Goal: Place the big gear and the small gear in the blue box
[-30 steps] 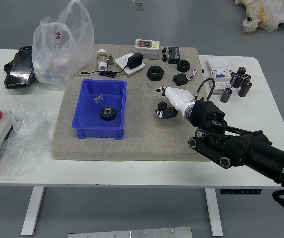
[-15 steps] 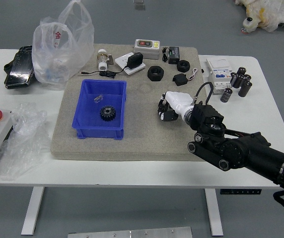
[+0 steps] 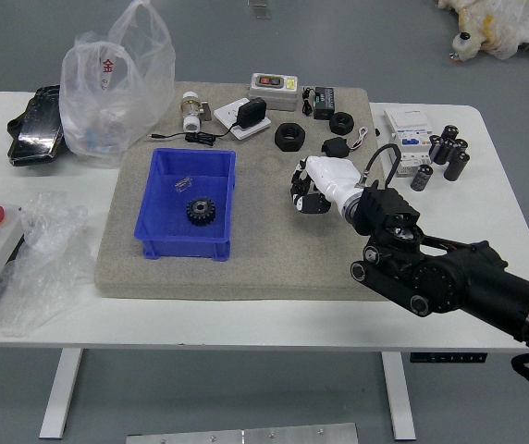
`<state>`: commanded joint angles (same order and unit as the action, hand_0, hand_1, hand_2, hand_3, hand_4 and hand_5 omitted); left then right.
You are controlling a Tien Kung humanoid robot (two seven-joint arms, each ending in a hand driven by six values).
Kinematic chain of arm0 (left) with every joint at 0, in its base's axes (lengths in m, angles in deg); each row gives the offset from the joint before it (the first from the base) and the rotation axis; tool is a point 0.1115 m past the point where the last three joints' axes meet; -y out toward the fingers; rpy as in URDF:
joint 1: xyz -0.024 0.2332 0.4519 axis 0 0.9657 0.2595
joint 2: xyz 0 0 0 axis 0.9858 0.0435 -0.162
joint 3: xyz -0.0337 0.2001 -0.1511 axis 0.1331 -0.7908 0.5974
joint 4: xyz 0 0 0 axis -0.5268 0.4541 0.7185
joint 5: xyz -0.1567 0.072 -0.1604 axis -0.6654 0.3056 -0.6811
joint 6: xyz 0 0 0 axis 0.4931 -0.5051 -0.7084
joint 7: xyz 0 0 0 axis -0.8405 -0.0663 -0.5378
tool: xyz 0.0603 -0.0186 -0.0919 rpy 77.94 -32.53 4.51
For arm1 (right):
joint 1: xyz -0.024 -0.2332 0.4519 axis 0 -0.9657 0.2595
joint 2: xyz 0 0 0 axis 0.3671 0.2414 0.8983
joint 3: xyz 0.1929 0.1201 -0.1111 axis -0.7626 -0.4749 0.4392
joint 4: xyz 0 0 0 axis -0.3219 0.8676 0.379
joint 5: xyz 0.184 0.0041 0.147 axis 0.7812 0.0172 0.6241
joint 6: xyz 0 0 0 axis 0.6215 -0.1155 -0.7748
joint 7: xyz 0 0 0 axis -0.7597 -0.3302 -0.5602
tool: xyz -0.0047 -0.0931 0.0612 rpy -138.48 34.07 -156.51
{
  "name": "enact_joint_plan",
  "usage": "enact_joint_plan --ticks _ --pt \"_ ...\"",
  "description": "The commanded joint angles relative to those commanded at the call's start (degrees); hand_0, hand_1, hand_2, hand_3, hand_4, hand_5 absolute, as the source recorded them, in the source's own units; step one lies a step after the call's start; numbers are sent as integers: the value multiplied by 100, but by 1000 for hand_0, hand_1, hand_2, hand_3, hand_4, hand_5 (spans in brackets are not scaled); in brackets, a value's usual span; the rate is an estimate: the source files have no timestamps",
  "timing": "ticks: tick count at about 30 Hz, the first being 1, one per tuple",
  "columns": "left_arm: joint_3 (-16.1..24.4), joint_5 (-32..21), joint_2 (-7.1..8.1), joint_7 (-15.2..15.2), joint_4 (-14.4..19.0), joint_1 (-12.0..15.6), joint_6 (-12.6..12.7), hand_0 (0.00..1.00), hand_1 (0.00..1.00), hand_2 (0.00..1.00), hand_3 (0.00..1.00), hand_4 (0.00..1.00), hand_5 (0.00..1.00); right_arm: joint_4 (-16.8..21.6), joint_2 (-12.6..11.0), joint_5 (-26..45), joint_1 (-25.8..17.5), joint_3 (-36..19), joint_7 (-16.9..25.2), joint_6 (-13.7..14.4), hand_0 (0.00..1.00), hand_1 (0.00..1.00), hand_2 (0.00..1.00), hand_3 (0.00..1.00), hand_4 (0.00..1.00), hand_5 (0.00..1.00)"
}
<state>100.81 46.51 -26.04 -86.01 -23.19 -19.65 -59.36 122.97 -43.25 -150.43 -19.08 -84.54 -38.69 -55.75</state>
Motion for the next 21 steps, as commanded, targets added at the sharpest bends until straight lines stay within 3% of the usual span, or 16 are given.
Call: enact_joint_plan --ticks 4,5,10,11,16,17,21 --pt "3 6 1 -2 1 -7 -2 650 524 558 705 671 345 356 80 -251 166 26 9 -9 330 471 335 424 210 2" --pt "6 9 1 -5 2 -8 -3 650 524 558 705 671 345 424 108 -283 207 45 17 -10 254 432 475 510 317 2" --pt "10 11 1 -16 7 -13 -3 650 524 558 705 671 345 691 329 -372 471 318 103 26 254 432 475 510 317 2" --pt "9 11 4 -15 7 -16 -4 650 523 558 705 671 345 707 377 -375 505 378 110 31 214 417 549 565 315 2" --pt "15 19 13 -25 11 -20 -5 650 523 558 705 671 345 760 567 -373 578 621 135 54 214 417 549 565 315 2" --pt "18 23 14 -29 13 -19 -6 650 524 558 705 671 346 765 596 -378 574 656 136 50 202 426 624 620 266 2" --pt "30 41 17 -44 16 -15 -9 650 524 558 705 671 346 755 703 -403 559 805 123 -6 202 426 624 620 266 2"
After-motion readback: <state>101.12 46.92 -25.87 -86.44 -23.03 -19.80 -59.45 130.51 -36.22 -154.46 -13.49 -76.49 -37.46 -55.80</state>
